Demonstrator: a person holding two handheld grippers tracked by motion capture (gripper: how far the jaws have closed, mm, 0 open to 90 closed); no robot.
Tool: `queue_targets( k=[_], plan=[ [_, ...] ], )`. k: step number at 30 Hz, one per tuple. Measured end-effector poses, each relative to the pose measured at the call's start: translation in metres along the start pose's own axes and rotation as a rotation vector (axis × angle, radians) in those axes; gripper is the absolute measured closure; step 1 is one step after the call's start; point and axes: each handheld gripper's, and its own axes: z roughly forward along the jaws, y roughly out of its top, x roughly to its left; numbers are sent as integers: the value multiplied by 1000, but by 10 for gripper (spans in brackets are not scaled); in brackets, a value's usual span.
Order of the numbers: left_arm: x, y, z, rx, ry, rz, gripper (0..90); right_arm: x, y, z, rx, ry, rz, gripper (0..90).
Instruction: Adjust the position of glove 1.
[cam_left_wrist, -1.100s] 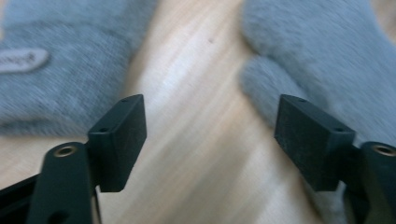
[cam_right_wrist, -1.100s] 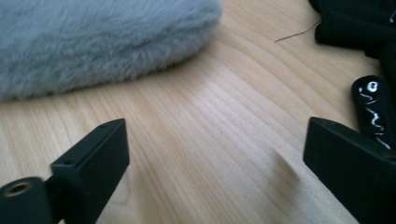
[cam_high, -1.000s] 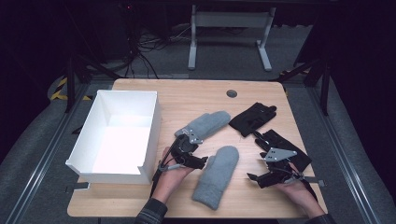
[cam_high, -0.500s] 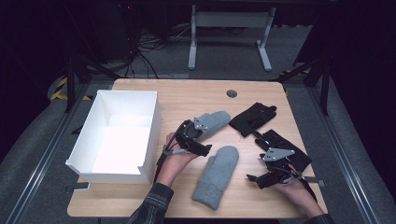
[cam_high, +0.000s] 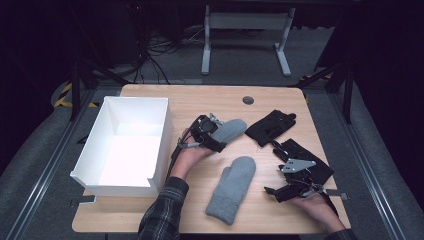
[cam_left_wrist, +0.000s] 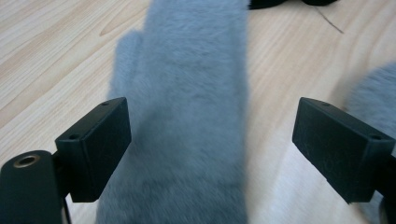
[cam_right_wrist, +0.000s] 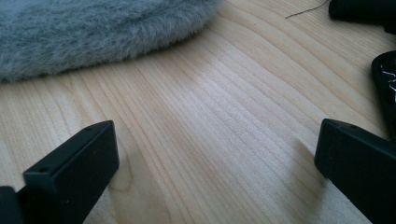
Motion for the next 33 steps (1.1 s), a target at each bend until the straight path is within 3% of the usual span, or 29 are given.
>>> queue_targets(
  k=[2, 9, 10, 15, 21, 28, 33],
  plan=[
    [7, 2, 7, 27, 18, 0, 102, 0, 0, 0, 0, 0, 0, 0],
    [21, 2, 11, 10, -2, -42, 220, 0, 0, 0, 0, 0, 0, 0],
    [22, 1, 12, 9, -5, -48, 295, 0, 0, 0, 0, 0, 0, 0],
    [26, -1, 13, 12, -27, -57, 435, 0, 0, 0, 0, -2, 2, 0],
    [23, 1, 6, 6, -19, -37, 780, 0, 0, 0, -1, -3, 2, 0],
    [18, 4, 0, 4, -24, -42, 836, 0, 0, 0, -1, -3, 3, 0],
    [13, 6, -11, 5, -39, -88, 836, 0, 0, 0, 0, -5, 3, 0]
  ],
)
